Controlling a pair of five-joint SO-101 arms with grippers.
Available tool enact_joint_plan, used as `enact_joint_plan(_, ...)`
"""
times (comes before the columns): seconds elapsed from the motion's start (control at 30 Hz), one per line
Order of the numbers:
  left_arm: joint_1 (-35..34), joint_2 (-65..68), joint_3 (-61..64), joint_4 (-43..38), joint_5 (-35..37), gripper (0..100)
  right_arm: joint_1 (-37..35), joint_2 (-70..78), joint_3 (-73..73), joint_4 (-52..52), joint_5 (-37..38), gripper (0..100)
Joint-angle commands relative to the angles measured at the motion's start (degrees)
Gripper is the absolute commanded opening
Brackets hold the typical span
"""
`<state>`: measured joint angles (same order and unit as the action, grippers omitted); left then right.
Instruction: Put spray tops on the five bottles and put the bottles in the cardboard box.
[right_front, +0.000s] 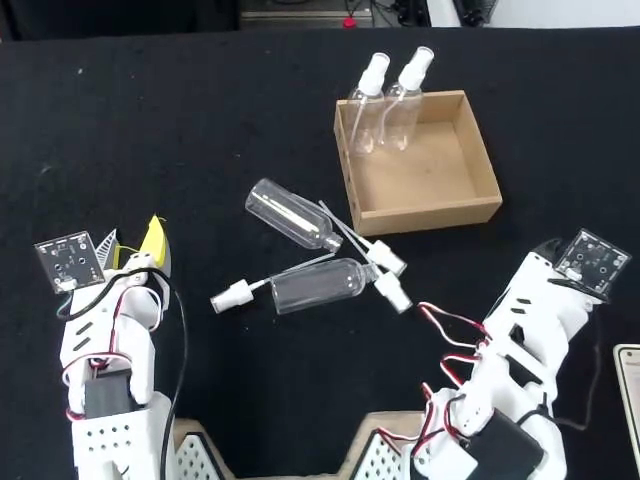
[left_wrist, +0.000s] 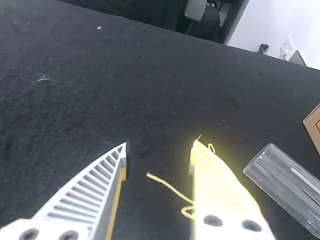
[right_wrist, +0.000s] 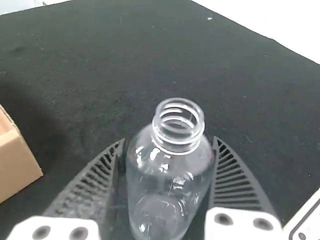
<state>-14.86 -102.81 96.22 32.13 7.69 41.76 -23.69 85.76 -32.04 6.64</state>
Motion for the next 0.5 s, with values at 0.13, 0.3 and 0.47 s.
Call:
enact_joint_plan(0.13,0.48,0.18,1.19,-0.97,-0.44,20,1.49,-3.56,1.01,-3.25,-0.18,20.2)
enact_joint_plan(0.3,0.48,0.18,1.19,-0.97,-0.44,20,1.85,-10.95,4.62,-3.16,2.55,20.2)
enact_joint_plan(0.47,0.48,0.18,1.19,-0.97,-0.44,20,1.76,-16.92,8.40,-3.08,5.10,20.3)
